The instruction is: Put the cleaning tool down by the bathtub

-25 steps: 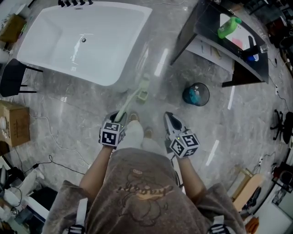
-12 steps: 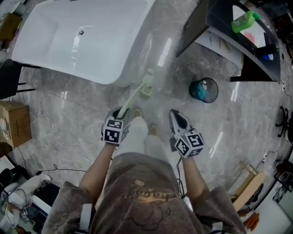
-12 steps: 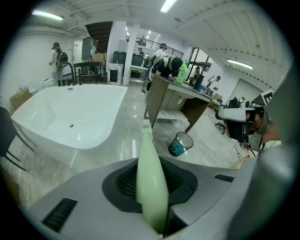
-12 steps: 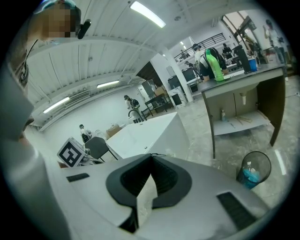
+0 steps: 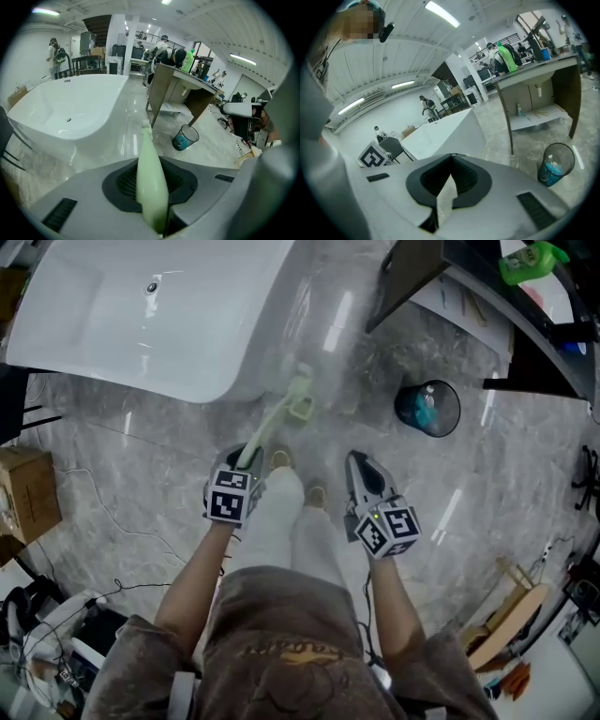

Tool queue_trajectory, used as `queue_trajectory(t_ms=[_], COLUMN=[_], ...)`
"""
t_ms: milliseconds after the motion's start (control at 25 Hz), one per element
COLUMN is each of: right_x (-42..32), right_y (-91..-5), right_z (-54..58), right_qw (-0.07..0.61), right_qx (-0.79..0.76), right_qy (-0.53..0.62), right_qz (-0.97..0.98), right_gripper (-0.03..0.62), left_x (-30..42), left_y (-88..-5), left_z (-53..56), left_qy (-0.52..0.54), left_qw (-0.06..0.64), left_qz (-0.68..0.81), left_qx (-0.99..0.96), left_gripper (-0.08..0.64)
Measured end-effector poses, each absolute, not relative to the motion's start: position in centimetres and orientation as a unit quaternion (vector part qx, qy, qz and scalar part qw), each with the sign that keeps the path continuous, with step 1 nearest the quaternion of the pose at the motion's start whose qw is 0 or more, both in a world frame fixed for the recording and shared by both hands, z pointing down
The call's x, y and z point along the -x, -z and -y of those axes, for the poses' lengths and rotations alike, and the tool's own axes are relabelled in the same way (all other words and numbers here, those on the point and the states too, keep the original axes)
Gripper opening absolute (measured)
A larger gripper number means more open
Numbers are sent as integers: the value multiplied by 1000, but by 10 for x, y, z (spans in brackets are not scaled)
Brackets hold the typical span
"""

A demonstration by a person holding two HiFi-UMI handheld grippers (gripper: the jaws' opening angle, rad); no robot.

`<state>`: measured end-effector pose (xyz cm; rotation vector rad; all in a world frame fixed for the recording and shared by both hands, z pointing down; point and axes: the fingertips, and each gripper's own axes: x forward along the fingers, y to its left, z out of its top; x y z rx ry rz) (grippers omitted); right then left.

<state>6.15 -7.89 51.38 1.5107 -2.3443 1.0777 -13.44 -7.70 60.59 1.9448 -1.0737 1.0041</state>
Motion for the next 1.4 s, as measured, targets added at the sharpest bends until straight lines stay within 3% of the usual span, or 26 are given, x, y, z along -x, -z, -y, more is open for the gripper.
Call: queue_trajectory(t_ms=[1400], right_x=[-66], right_y=[-708], right_z=[80], right_qw=[122], right_qx=[-491], right_qy=[-402], right_qz=[764], right_gripper=[-2], left_x=[113], left_y=[-825], left_z=[81], left_qy=[-471], left_qw=[358], left_qz=[366], left_qx=[-718], left_gripper=[77])
